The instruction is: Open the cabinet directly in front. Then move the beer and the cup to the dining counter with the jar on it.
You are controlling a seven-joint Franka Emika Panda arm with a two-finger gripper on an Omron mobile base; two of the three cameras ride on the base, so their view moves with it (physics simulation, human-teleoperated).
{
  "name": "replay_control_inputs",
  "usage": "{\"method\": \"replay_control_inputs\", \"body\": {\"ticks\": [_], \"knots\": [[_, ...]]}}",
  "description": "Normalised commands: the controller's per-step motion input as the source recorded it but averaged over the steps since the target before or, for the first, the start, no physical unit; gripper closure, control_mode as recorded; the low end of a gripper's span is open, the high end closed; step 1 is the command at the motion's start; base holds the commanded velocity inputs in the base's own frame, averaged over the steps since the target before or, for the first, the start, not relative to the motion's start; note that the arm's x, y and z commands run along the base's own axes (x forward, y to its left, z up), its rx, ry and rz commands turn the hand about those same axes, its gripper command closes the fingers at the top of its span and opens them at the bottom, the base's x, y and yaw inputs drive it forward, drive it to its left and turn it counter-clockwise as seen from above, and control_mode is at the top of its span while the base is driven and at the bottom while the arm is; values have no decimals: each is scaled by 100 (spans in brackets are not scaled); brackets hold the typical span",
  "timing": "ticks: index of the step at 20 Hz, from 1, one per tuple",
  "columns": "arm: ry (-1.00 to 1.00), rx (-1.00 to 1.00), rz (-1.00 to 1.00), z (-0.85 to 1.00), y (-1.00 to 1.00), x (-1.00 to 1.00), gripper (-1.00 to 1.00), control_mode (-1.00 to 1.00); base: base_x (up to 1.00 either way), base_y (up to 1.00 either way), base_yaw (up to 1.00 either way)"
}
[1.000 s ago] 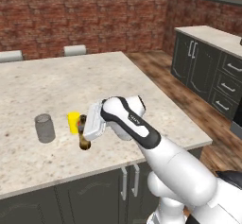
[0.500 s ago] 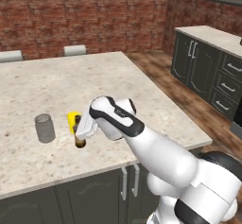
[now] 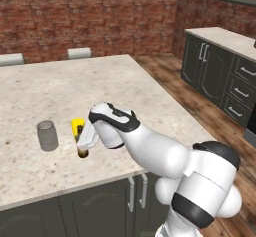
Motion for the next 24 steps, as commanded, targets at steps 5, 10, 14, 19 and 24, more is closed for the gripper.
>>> {"method": "replay_control_inputs", "body": {"ticks": [5,10,14,19,24], "knots": [[0,0,0,-27,0,7,100,-100,0,0,0],[-4,0,0,-7,0,4,100,-100,0,0,0],[-13,0,-4,-22,11,32,100,-100,0,0,0],[-9,0,-4,-14,9,25,100,-100,0,0,0],[-5,0,-2,-9,4,18,100,-100,0,0,0]]}}
